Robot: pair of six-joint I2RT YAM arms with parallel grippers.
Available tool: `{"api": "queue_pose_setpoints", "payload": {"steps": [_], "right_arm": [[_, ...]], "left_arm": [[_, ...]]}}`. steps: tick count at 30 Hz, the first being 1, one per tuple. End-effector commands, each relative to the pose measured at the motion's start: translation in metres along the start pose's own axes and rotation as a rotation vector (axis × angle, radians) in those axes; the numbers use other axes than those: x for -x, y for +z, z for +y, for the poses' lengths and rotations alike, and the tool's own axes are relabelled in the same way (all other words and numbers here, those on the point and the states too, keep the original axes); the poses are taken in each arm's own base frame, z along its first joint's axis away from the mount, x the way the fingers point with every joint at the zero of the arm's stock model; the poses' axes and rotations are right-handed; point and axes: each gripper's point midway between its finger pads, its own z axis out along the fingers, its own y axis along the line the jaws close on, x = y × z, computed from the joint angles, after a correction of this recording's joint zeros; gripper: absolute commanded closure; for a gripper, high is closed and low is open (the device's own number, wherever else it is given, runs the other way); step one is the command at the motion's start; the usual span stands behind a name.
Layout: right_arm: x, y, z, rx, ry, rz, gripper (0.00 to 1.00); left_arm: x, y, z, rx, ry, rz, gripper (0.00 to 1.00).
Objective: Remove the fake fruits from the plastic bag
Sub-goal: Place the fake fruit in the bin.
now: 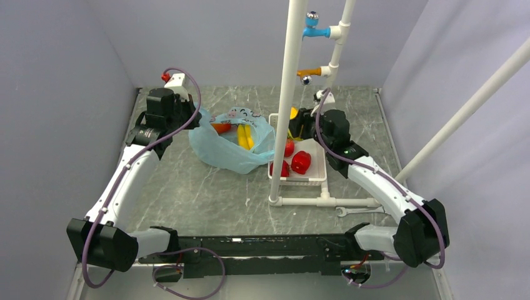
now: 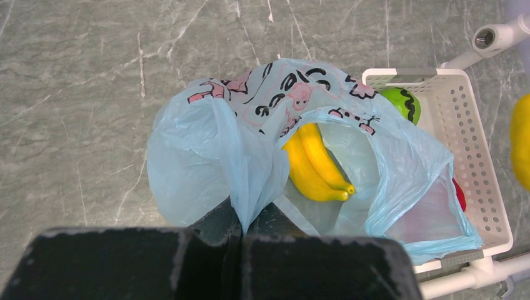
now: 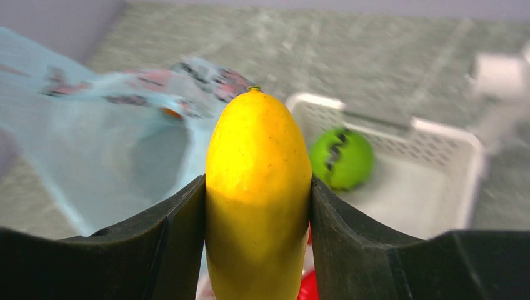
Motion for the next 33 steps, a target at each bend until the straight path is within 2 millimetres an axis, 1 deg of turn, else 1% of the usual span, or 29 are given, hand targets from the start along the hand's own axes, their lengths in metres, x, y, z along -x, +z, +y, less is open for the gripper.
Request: {"api": "queue_pose_setpoints", "payload": {"steps": [1,3,6,9,10,12,15,16,18,19,22,24,26,30,32,33], "right_arm": [[-0.054,-0.014,-0.060,-0.260,-0.070,0.162,0.68],[-0.065,-0.016,-0.071,-0.313,-0.071,0.209,0.66],[-0.070,-0.016,-0.083,-0.382,-0.081,0.255,0.60],[-0.072,-0.011,-0.093,-0.443,-0.103,0.296,0.51],[-0.073,-0.009,-0.095,-0.450,-0.107,0.309,0.43],[-0.077,-0.005,-0.096,-0.456,-0.110,0.335,0.21],[-0.081,-0.002,-0.097,-0.460,-0.108,0.350,0.04],[-0.080,-0.001,-0.096,-0.454,-0.108,0.349,0.02],[-0.074,0.002,-0.092,-0.436,-0.106,0.340,0.01],[-0.068,0.003,-0.088,-0.417,-0.105,0.327,0.01],[-0.046,0.009,-0.064,-0.308,-0.083,0.274,0.03],[-0.031,0.015,-0.038,-0.183,-0.067,0.243,0.06],[-0.022,0.020,-0.004,-0.022,-0.061,0.231,0.09],[-0.014,0.031,0.048,0.142,-0.108,0.224,0.13],[-0.014,0.036,0.077,0.212,-0.139,0.227,0.17],[-0.014,0.039,0.087,0.235,-0.153,0.227,0.20]], "left_arm": [[0.027,-0.011,-0.011,-0.042,0.007,-0.076,1.00],[0.028,-0.011,-0.011,-0.041,0.004,-0.087,1.00],[0.027,-0.010,-0.010,-0.037,0.003,-0.080,1.00],[0.024,-0.007,-0.011,-0.044,0.000,-0.071,1.00],[0.024,-0.007,-0.011,-0.046,0.000,-0.070,1.00],[0.023,-0.006,-0.011,-0.044,0.003,-0.064,1.00],[0.023,-0.006,-0.010,-0.036,0.006,-0.062,1.00],[0.024,-0.006,-0.010,-0.036,0.007,-0.065,1.00],[0.024,-0.007,-0.010,-0.036,0.006,-0.071,1.00],[0.024,-0.008,-0.010,-0.037,0.007,-0.072,1.00],[0.025,-0.008,-0.012,-0.043,0.006,-0.072,1.00],[0.025,-0.008,-0.013,-0.047,0.005,-0.074,1.00],[0.026,-0.009,-0.013,-0.048,0.007,-0.073,1.00],[0.025,-0.008,-0.013,-0.048,0.007,-0.070,1.00],[0.025,-0.008,-0.013,-0.049,0.006,-0.070,1.00],[0.025,-0.008,-0.013,-0.050,0.006,-0.071,1.00]]}}
